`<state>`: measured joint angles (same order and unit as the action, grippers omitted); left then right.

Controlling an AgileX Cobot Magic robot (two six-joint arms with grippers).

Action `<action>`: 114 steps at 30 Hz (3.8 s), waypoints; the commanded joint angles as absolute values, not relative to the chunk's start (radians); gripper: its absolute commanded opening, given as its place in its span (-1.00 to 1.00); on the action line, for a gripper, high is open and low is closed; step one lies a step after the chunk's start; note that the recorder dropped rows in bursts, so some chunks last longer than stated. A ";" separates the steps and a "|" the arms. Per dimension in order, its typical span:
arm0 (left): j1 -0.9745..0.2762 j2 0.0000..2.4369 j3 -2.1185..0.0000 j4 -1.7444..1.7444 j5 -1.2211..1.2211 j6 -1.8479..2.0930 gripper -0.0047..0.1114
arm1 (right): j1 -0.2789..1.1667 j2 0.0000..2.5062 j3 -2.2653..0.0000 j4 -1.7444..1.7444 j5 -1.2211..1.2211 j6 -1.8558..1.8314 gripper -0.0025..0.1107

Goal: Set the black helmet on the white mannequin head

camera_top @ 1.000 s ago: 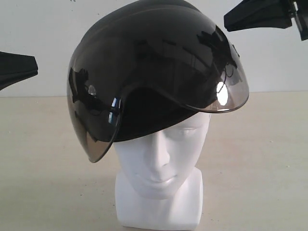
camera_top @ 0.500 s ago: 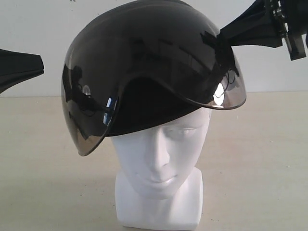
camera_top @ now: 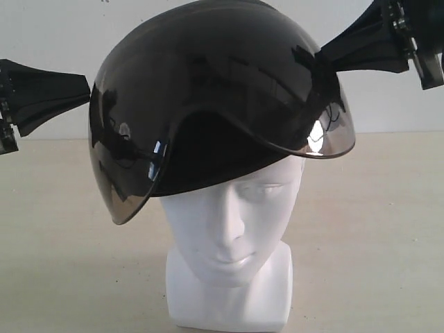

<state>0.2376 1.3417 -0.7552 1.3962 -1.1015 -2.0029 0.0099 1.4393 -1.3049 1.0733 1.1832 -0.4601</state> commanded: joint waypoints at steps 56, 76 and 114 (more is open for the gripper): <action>0.140 1.378 -0.861 1.343 -1.201 -2.022 -0.84 | 0.117 1.279 -1.326 1.155 1.086 -0.348 -0.96; 0.140 1.378 -0.861 1.338 -1.221 -2.026 -0.84 | 0.160 1.279 -1.254 0.863 1.087 -0.241 -0.96; 0.140 1.342 -0.861 1.269 -1.221 -2.037 -0.84 | 0.160 1.209 -1.262 0.722 1.033 -0.219 -0.96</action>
<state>0.1502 1.3657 -0.8572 1.2759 -1.2141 -2.0302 0.1595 1.2244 -1.2392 0.7075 1.0468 -0.2055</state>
